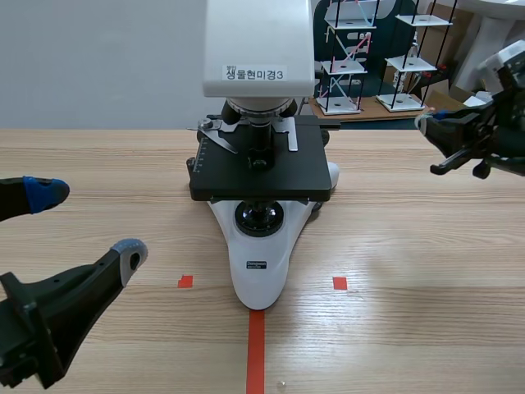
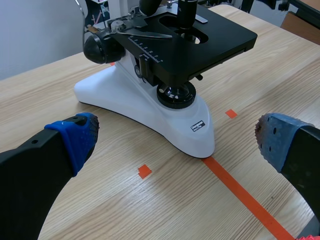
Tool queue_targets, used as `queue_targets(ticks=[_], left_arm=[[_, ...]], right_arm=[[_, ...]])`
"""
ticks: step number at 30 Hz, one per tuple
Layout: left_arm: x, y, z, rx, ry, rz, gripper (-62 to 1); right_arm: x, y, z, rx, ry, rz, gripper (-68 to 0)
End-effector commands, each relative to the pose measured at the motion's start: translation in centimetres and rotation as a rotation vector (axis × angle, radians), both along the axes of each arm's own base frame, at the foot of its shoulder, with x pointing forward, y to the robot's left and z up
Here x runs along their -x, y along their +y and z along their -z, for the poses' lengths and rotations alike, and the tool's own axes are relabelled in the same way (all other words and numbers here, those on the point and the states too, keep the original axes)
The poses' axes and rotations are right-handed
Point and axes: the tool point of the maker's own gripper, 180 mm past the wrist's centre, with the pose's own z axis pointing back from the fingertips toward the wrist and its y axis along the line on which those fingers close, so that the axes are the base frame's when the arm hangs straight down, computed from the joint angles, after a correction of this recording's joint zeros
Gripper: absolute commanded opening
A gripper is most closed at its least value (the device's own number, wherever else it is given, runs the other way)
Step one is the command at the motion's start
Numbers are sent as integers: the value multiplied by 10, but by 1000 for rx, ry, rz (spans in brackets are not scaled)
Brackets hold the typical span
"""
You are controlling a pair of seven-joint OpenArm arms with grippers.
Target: Point at the fine focus knob
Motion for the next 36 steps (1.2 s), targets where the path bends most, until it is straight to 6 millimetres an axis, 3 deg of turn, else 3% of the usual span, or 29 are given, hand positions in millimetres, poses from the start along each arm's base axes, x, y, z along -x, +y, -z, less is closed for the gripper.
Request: queue_targets(ticks=[1,10,36], left_arm=[[-1,0,-5,18,-16,-5,14],[-1,0,-5,18,-16,-4,14],[-1,0,-5,18,-16,-4,14]], right_arm=[[-7,7,-20,-12,-56,-27,-671],[-8,29,-14,-10,-58,-70,-671],[-8,30,-13,-6,-57,-73,-671]])
